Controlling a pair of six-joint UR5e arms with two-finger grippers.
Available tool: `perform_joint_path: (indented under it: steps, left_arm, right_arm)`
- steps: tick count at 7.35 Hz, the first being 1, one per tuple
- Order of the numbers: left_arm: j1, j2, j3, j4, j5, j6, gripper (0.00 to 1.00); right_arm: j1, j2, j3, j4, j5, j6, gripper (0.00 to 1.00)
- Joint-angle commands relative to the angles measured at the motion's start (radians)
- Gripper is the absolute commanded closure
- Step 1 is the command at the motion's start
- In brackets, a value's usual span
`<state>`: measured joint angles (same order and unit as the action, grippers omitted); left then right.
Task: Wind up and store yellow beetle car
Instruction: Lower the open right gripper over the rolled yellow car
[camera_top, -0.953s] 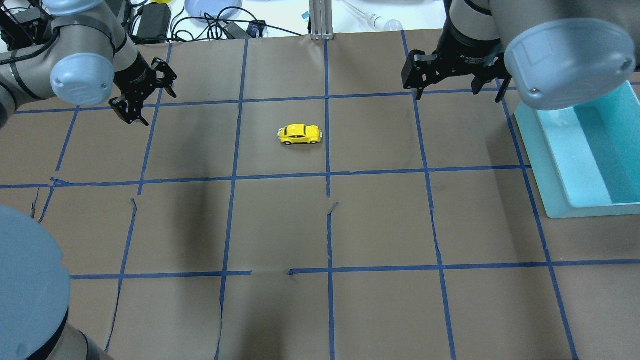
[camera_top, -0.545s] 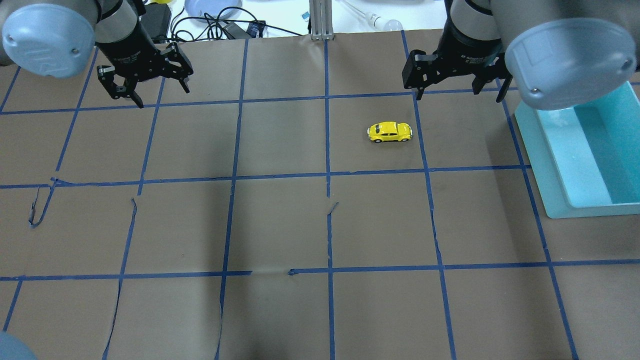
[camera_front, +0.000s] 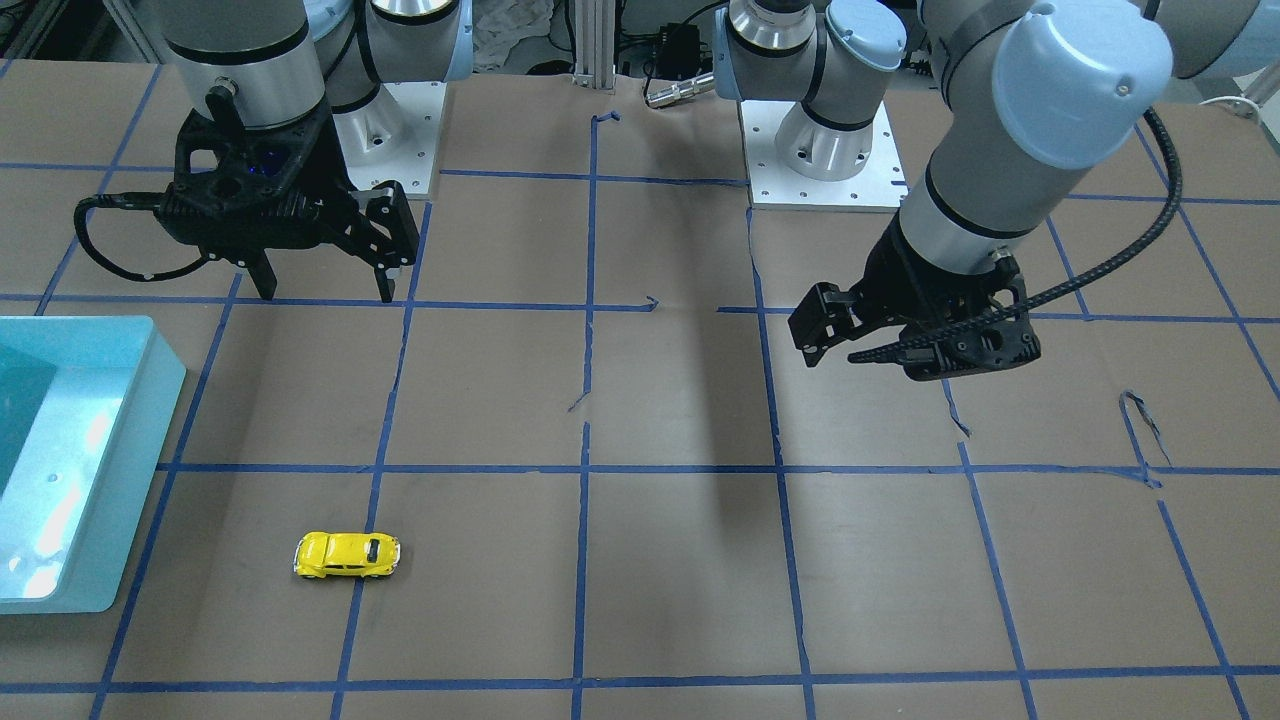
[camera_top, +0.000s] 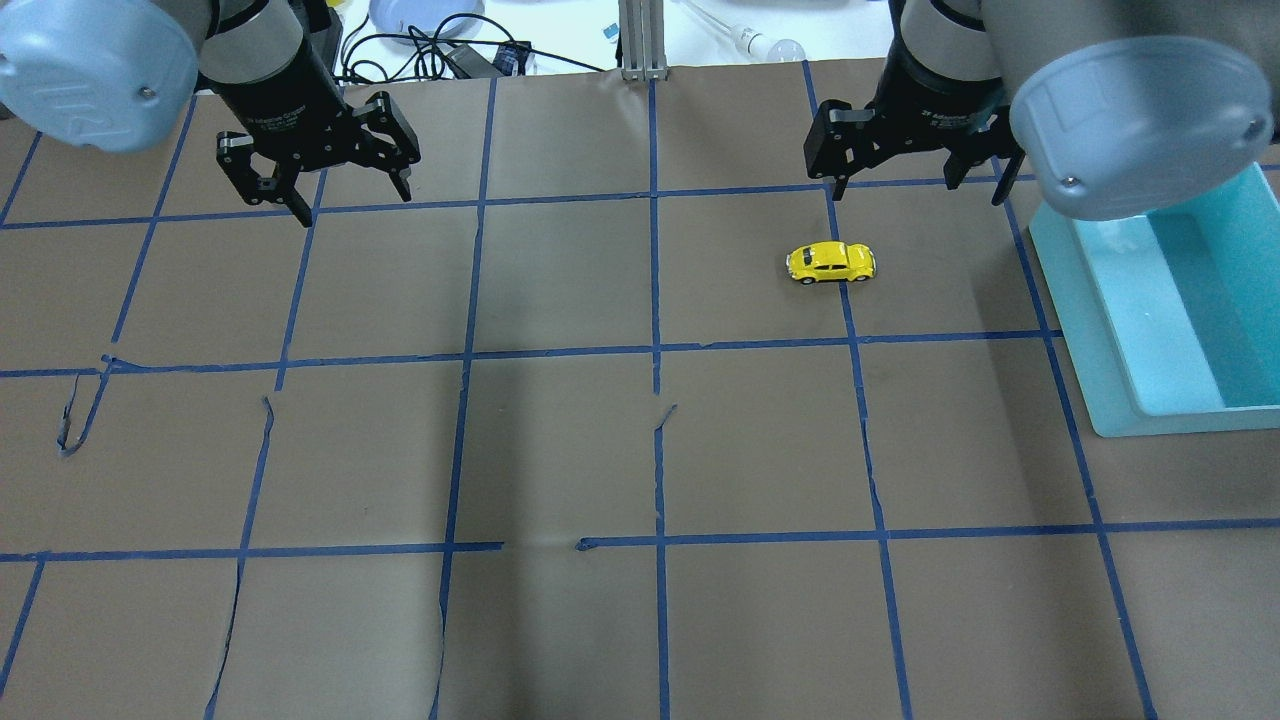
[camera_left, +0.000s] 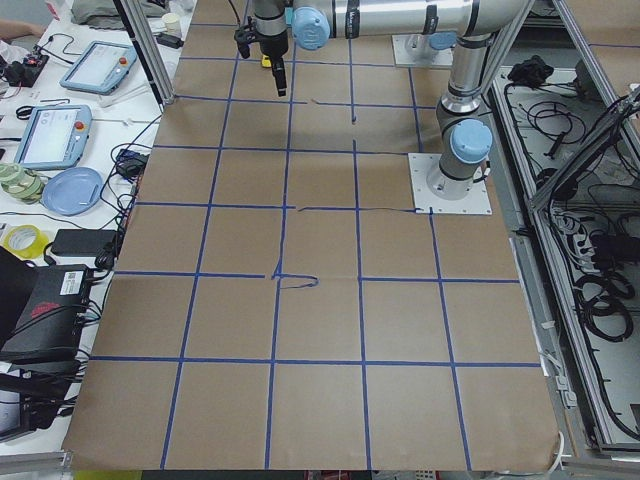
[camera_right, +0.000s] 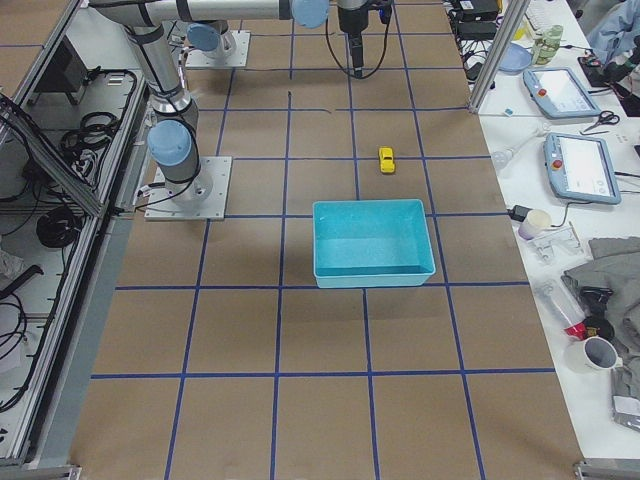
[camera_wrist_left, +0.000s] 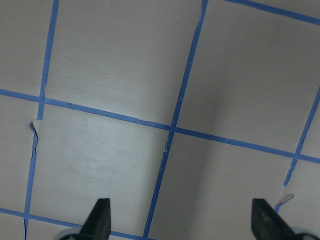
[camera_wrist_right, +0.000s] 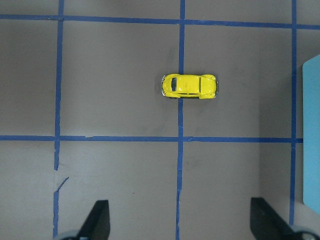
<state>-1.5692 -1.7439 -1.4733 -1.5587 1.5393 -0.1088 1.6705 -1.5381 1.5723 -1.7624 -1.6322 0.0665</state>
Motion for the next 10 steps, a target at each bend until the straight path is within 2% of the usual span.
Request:
perform_joint_path:
  steps: [1,4,5,9,10]
  left_arm:
    - [-0.003,0.027,-0.008,-0.023,-0.002,0.148,0.0]
    - [0.017,0.079,-0.034,-0.027,0.008,0.164,0.0]
    - [0.017,0.093,-0.051,-0.015,0.042,0.17,0.0]
    - [0.035,0.13,-0.114,0.072,0.055,0.17,0.0]
    - [0.037,0.139,-0.139,0.095,0.056,0.167,0.0]
  right_arm:
    - [-0.003,0.001,-0.002,0.0,-0.001,-0.014,0.0]
    - [-0.005,0.029,-0.02,-0.005,0.002,-0.167,0.0]
    - [-0.005,0.058,-0.018,-0.003,0.002,-0.216,0.0]
    - [-0.006,0.232,0.001,-0.15,0.002,-0.714,0.0]
    - [-0.008,0.262,0.008,-0.181,0.002,-0.762,0.0]
